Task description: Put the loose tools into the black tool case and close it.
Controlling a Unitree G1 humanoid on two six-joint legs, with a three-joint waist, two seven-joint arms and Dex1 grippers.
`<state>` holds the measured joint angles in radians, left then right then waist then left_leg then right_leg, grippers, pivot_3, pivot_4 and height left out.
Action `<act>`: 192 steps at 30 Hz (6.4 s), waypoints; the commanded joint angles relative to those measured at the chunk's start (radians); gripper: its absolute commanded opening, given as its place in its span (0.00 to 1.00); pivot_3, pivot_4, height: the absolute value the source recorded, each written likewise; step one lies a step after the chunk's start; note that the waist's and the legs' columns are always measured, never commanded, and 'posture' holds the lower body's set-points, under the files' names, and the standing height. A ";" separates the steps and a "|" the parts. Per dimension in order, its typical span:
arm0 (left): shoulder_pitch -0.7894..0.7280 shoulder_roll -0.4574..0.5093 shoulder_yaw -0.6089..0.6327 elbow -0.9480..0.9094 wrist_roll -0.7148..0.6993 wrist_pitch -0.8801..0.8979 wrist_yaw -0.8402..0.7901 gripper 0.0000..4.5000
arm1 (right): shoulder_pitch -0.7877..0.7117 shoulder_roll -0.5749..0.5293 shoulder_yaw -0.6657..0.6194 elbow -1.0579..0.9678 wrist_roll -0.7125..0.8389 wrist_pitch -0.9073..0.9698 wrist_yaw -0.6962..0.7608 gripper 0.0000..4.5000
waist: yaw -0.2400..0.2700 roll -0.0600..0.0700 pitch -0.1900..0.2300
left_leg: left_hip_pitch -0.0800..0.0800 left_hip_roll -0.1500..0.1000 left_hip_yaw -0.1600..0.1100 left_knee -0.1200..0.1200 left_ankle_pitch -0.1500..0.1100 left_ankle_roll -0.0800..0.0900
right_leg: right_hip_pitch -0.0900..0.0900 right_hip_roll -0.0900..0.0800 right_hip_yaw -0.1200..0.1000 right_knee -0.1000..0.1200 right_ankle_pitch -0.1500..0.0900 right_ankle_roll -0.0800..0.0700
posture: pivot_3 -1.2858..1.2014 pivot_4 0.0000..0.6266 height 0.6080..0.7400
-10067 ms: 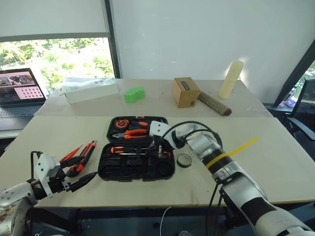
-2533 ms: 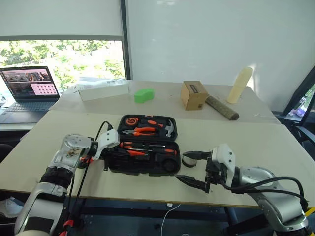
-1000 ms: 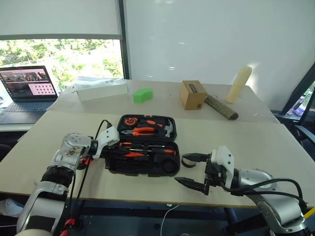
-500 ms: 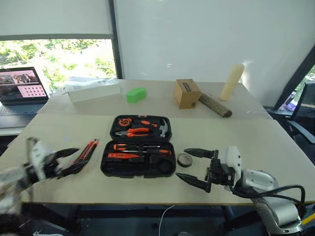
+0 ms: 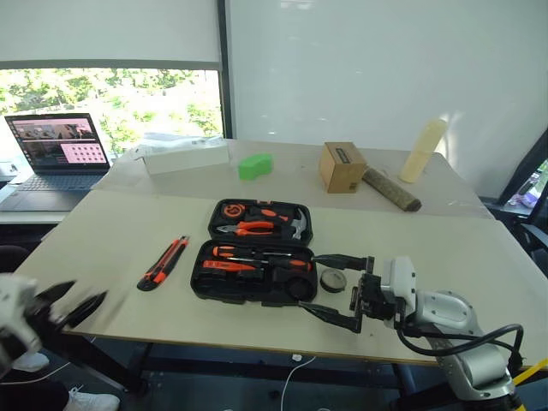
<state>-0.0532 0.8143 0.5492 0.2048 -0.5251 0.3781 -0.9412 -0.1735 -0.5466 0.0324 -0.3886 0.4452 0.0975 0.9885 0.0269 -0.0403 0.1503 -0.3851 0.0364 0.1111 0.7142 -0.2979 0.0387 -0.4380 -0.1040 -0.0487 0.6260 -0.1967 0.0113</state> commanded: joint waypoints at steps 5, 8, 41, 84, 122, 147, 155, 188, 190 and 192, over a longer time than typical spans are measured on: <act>-0.278 0.077 -0.285 0.012 0.098 0.316 0.123 0.98 | -0.038 0.003 0.004 -0.010 -0.007 0.002 -0.024 1.00 | -0.031 0.000 0.000 | 0.001 -0.002 0.002 -0.003 0.003 -0.007 | -0.001 0.004 0.004 0.000 0.000 0.000 | 0.52 0.24 1.00; -0.353 0.060 -0.391 0.052 0.148 0.299 0.093 0.98 | -0.042 0.005 0.011 -0.012 -0.016 0.007 -0.036 1.00 | -0.037 0.000 0.000 | -0.001 0.000 0.002 -0.003 0.003 -0.010 | -0.001 0.008 0.004 0.000 0.000 0.000 | 0.52 0.24 1.00; -0.676 -0.037 -0.751 0.108 0.374 -0.267 -0.538 0.35 | 0.007 -0.043 -0.018 -0.075 0.008 0.050 -0.093 1.00 | -0.019 -0.001 0.001 | -0.004 -0.002 0.004 0.000 0.001 -0.006 | -0.002 0.008 0.006 -0.002 -0.001 0.001 | 0.52 0.24 1.00; -0.639 -0.091 -0.669 0.099 0.266 -0.278 -0.587 0.87 | 0.030 -0.037 -0.019 -0.061 -0.019 0.030 -0.118 1.00 | -0.017 -0.001 0.001 | -0.002 -0.001 0.002 0.002 -0.003 0.001 | -0.002 0.009 0.008 -0.002 -0.002 0.002 | 0.52 0.24 1.00; -0.472 -0.131 -0.839 0.139 0.455 -0.038 -0.415 0.01 | 0.067 -0.053 -0.042 -0.104 0.000 0.066 -0.125 1.00 | -0.017 0.016 -0.011 | 0.016 0.000 0.000 -0.001 -0.001 0.002 | 0.015 0.008 0.010 -0.001 -0.007 0.007 | 0.52 0.24 1.00; -0.263 0.026 -0.327 0.235 0.074 -0.489 -0.661 0.99 | 0.241 -0.311 -0.184 -0.011 -0.159 0.097 -0.005 1.00 | -0.035 0.013 -0.009 | 0.003 0.000 0.002 0.001 -0.003 0.004 | 0.001 0.005 0.011 -0.002 -0.010 0.006 | 0.52 0.24 1.00; -0.233 -0.014 -0.347 0.125 0.063 -0.441 -0.615 0.99 | -0.225 -0.300 0.167 0.223 -0.323 0.223 0.103 1.00 | -0.027 0.013 -0.008 | -0.002 -0.001 0.001 -0.001 -0.002 0.004 | -0.003 0.008 0.008 -0.002 -0.003 0.000 | 0.52 0.24 1.00; -0.175 -0.058 -0.362 0.011 0.028 -0.418 -0.584 1.00 | -0.612 -0.144 0.367 0.193 -0.263 0.430 0.373 0.00 | -0.041 0.014 -0.008 | -0.003 0.000 0.001 0.000 -0.004 0.003 | -0.004 0.007 0.008 -0.001 -0.005 0.002 | 0.52 0.24 1.00; -0.171 -0.058 -0.363 0.011 0.030 -0.419 -0.582 1.00 | -0.652 -0.122 0.427 0.223 -0.309 0.475 0.367 0.00 | -0.039 0.014 -0.008 | -0.004 0.000 0.001 0.000 -0.004 0.003 | -0.004 0.007 0.008 -0.001 -0.005 0.002 | 0.52 0.24 1.00; -0.169 -0.059 -0.364 0.008 0.032 -0.419 -0.578 1.00 | -0.680 -0.105 0.475 0.266 -0.361 0.481 0.349 0.00 | -0.037 0.014 -0.008 | -0.004 -0.001 0.001 0.000 -0.004 0.003 | -0.005 0.006 0.008 -0.001 -0.005 0.002 | 0.52 0.24 1.00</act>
<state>-0.2208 0.7520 0.1765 0.2377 -0.4756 -0.0415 -1.5216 -0.8255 -0.6539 0.4873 -0.1414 0.1283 0.5602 1.3521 -0.0101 -0.0265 0.1426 -0.3893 0.0355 0.1123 0.7143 -0.3017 0.0420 -0.4426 -0.0983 -0.0411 0.6253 -0.2013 0.0137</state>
